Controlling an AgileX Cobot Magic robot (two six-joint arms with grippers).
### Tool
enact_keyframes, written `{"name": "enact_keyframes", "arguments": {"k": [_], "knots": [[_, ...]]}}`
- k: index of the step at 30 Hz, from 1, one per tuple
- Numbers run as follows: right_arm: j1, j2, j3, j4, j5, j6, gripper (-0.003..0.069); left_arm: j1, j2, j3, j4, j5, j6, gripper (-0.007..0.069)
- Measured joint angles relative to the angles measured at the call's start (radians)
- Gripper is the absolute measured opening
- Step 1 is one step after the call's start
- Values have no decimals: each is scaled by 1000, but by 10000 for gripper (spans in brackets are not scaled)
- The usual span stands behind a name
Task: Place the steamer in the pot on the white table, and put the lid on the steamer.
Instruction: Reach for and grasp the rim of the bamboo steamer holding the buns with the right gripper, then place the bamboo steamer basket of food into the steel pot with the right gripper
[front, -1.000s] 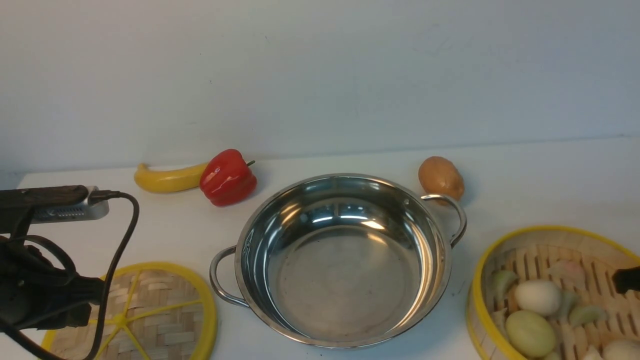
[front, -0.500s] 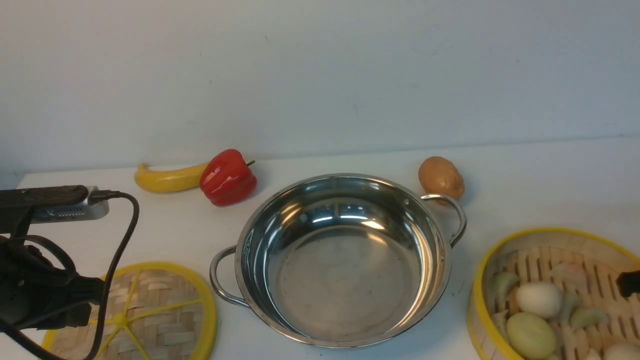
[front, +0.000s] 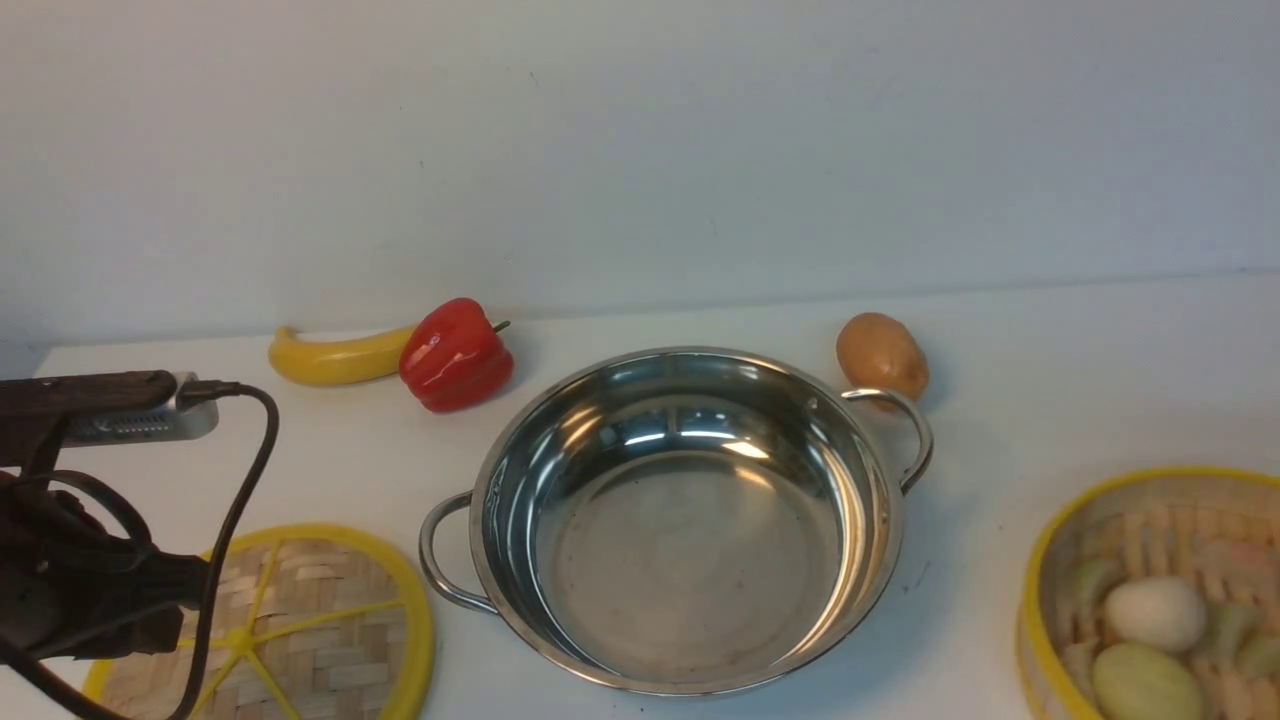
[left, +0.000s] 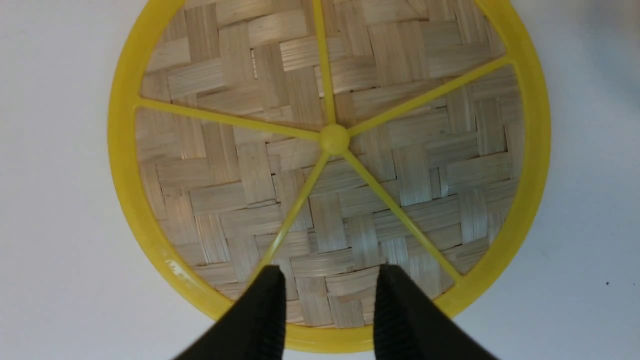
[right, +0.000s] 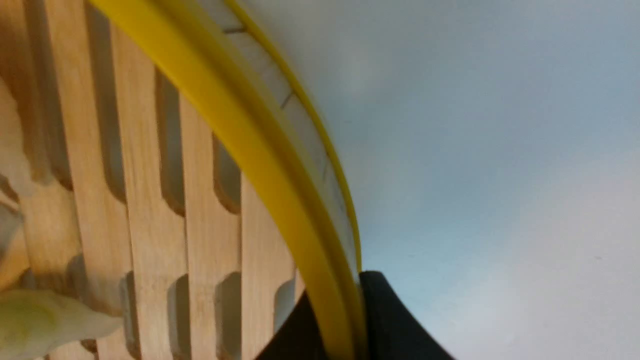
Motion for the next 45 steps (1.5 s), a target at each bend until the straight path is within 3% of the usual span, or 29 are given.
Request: {"name": "enact_keyframes", "arguments": {"k": [4, 13, 20, 25, 32, 37, 45], "knots": [[-45, -34, -92, 63, 65, -38, 52, 0, 0, 0, 0, 0, 0, 241], [-24, -38, -364, 260, 192, -123, 52, 0, 0, 0, -1, -4, 0, 241], [147, 10, -588, 298, 193, -88, 52, 0, 1, 0, -10, -8, 0, 241], [378, 169, -741, 309, 195, -13, 52, 0, 1, 0, -23, -11, 0, 241], [601, 394, -895, 312, 199, 32, 52, 0, 1, 0, -24, -19, 1, 241], [680, 503, -955, 324, 198, 40, 52, 0, 1, 0, -25, -20, 1, 241], [692, 573, -959, 300, 199, 46, 52, 0, 1, 0, -26, -22, 1, 241]]}}
